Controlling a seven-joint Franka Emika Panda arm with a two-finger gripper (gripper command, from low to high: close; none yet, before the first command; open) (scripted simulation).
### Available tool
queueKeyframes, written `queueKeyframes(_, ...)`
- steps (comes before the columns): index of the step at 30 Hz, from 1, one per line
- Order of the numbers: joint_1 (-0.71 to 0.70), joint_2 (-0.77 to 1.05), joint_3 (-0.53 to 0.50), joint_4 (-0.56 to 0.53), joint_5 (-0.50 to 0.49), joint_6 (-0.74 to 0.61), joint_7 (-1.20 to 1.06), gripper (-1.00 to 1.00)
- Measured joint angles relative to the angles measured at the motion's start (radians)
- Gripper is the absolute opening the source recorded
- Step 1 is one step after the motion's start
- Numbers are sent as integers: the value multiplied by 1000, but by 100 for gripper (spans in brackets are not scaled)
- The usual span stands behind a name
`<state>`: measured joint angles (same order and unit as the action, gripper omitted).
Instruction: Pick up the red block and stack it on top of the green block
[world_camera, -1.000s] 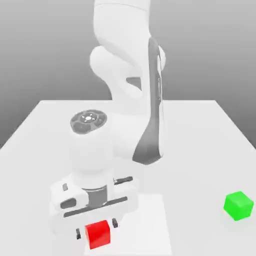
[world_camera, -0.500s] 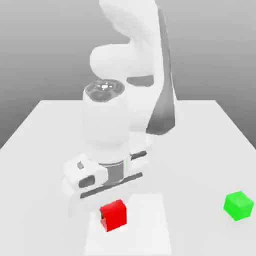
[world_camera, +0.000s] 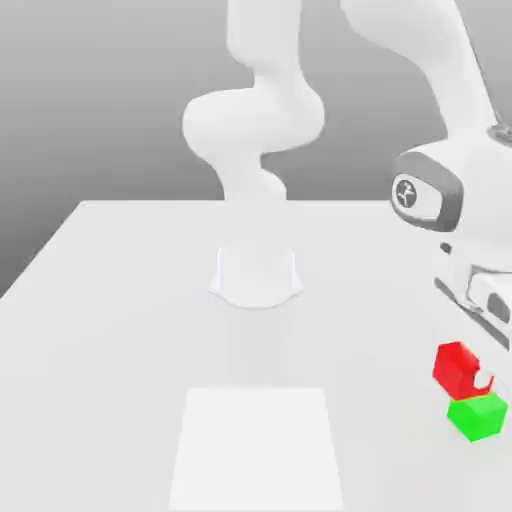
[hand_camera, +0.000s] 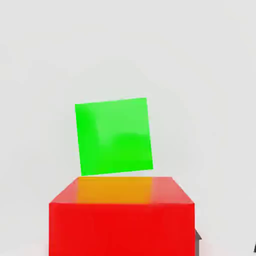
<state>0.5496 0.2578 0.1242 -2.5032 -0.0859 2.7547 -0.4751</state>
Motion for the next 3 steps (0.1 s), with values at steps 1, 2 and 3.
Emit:
queueKeyframes(1, 0, 0, 0, 0, 0, 0, 0, 100)
queueKeyframes(2, 0, 0, 0, 0, 0, 0, 0, 100)
queueKeyframes(3, 0, 0, 0, 0, 0, 0, 0, 100)
